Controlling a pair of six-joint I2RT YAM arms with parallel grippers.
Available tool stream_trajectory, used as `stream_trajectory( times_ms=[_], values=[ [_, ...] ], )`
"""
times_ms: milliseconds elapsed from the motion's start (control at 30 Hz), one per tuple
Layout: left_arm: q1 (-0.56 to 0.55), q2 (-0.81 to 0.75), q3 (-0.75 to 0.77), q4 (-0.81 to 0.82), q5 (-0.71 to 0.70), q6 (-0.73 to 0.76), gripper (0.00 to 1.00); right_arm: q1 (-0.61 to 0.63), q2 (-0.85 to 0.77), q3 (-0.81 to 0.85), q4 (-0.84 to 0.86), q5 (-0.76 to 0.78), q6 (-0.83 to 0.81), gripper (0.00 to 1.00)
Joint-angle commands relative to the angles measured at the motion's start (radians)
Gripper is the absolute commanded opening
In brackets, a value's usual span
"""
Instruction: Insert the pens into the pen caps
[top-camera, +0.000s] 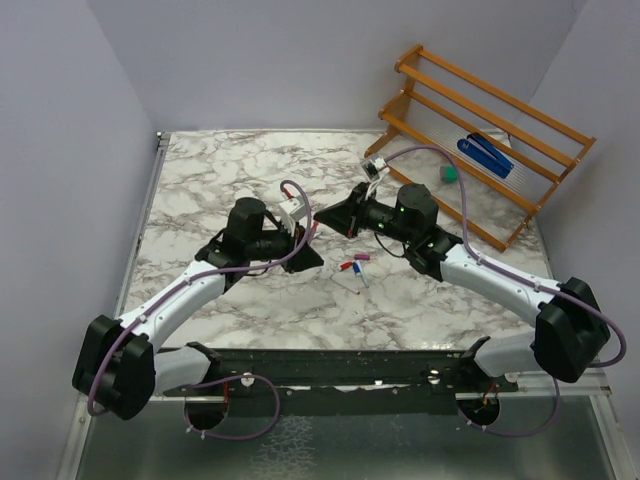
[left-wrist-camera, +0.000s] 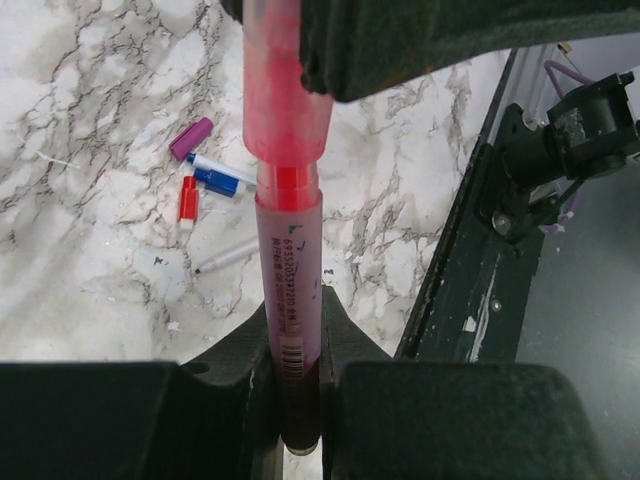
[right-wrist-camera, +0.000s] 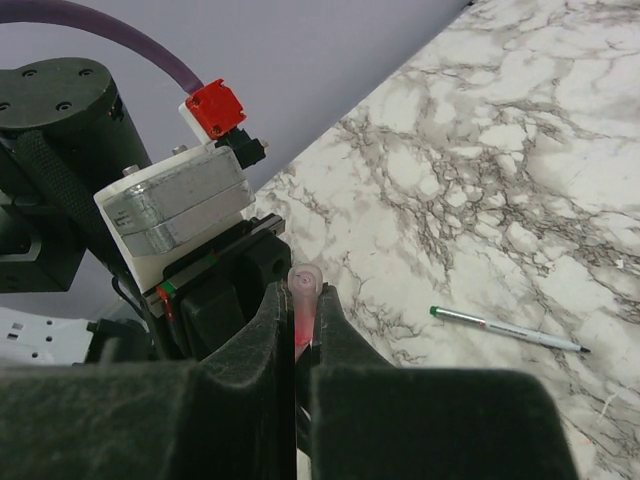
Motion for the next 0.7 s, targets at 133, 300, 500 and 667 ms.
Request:
stream_trajectory(
  times_ms=[133, 300, 500, 667],
  values=[
    [0.008, -0.129, -0.007, 0.142, -0.227, 0.031, 0.0, 0.028, 0.047, -0.008, -0.049, -0.302, 0.07, 0.0],
    [0.008, -0.124, 0.03, 0.216, -0.262, 0.024, 0.0, 0.031, 0.041, -0.03, -0.008, -0.315, 0.089, 0.0],
    [0.008, -0.082, 0.08, 0.254, -0.235, 0.027, 0.0, 0.047, 0.056, -0.035, 0.004, -0.337, 0.085, 0.0],
    [0.008, -0.091, 0.091, 0.281, -0.261, 0.035, 0.0, 0.064, 0.062, -0.06, -0.025, -0.338, 0.059, 0.0]
  ],
)
